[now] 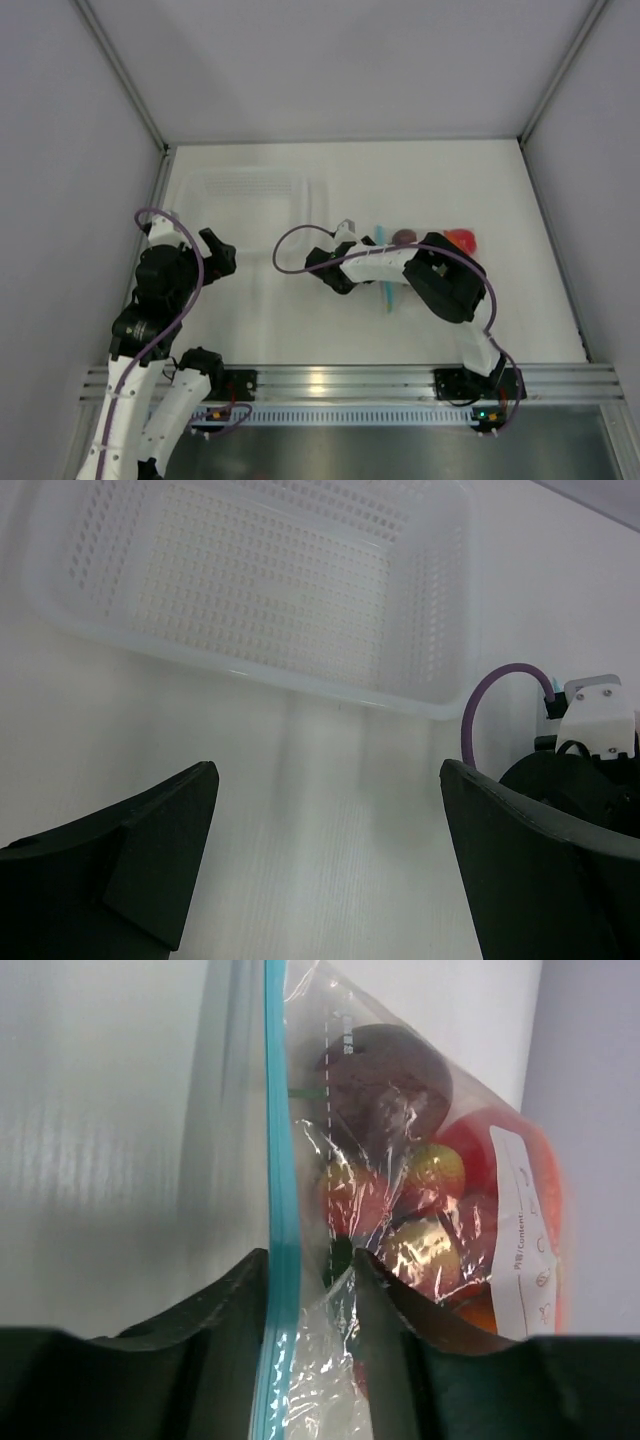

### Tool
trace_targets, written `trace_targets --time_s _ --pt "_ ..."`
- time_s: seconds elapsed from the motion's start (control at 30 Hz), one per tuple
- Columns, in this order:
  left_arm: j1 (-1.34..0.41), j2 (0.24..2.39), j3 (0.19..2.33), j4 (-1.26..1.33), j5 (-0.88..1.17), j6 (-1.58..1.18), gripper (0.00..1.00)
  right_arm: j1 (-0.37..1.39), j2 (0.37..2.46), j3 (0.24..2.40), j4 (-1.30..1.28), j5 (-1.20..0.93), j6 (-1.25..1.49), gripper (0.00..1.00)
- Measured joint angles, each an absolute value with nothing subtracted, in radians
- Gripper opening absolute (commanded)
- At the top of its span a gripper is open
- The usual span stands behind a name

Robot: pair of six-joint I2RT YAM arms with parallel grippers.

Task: Open the zip-top bag and remove the fake food
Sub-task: Pick up the zipper food storage bag at the center of the board.

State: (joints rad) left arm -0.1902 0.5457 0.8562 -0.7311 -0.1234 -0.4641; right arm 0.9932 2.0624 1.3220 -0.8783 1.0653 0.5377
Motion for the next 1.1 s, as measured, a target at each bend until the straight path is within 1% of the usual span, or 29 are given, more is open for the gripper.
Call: trace_targets --time_s 0.1,0.13,0.17,0.2,0.4,0.53,0.67,0.87,0.93,1.1 --pt "-0.191 0.546 0.856 -0.731 -0.120 -0.463 0.99 0.979 2.062 1.322 -0.879 1.085 0.546 0.23" --pt "-0.191 0.546 0.856 -0.730 -0.119 -0.462 0.99 0.977 2.062 1.322 -0.879 1.093 0.550 0.08" --pt "-0.191 0.546 0.856 -0.730 -0.119 -0.461 0.99 0.976 2.062 1.322 -0.882 1.097 0.546 0.01" --pt "-0.191 0.546 0.856 -0.729 -0.119 -0.461 0.99 0.977 2.062 1.322 -0.883 1.104 0.553 0.00" --pt "-0.191 0.546 0.856 -0.724 -0.112 -0.459 0.99 0.987 2.039 1.302 -0.897 1.113 0.554 0.00" --pt "-0.191 0.546 0.856 -0.715 -0.054 -0.442 0.99 1.016 1.930 1.282 -0.900 1.061 0.492 0.00" --pt "-0.191 0.550 0.856 -0.683 0.101 -0.412 0.99 1.055 1.752 1.274 -0.885 0.952 0.400 0.00" --pt "-0.192 0.567 0.856 -0.552 0.473 -0.402 0.99 1.069 1.475 1.280 -0.873 0.747 0.289 0.00" --pt "-0.192 0.571 0.863 -0.488 0.576 -0.412 0.99 1.069 1.415 1.301 -0.888 0.672 0.261 0.00" --pt "-0.207 0.659 0.944 -0.358 0.727 -0.447 0.99 1.069 1.327 1.379 -0.933 0.517 0.200 0.00"
